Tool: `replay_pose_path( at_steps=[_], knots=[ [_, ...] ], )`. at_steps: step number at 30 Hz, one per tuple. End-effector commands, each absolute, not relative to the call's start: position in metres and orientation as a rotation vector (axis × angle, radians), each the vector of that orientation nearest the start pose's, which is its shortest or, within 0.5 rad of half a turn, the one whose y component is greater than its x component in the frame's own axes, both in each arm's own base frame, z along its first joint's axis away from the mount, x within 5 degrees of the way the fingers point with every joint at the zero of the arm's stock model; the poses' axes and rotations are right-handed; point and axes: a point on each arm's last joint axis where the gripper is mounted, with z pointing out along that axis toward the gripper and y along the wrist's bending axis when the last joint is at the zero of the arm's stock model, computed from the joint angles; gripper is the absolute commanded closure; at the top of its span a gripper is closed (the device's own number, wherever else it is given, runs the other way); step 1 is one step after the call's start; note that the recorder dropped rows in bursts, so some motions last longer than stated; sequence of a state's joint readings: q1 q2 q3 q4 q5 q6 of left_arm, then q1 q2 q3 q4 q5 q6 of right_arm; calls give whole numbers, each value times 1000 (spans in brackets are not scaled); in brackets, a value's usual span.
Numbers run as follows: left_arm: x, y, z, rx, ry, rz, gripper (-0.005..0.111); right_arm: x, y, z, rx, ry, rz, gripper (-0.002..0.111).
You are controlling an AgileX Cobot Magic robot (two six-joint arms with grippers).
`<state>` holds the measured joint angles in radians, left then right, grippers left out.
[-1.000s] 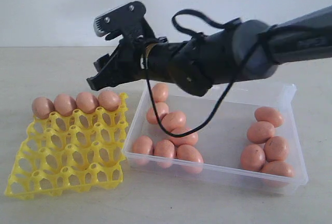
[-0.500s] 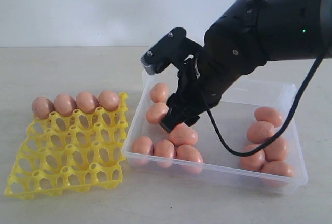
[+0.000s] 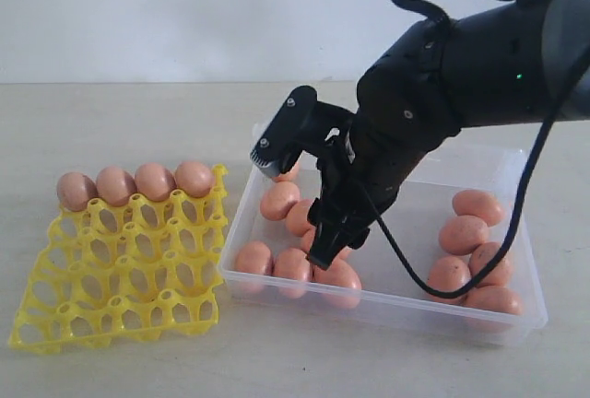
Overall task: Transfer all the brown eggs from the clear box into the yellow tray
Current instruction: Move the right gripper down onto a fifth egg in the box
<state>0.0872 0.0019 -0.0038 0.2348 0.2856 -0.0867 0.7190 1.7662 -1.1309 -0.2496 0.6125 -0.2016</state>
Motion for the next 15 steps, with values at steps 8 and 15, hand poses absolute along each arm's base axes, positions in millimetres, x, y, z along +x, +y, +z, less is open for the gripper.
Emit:
replay_pose_path(
  at_steps=[8, 15],
  knots=[
    [54, 11, 188, -7, 1765, 220, 85, 281, 234, 161, -1579, 2271, -74, 50],
    [54, 11, 188, -7, 1765, 220, 85, 282, 236, 139, -1643, 2285, -84, 50]
  ],
)
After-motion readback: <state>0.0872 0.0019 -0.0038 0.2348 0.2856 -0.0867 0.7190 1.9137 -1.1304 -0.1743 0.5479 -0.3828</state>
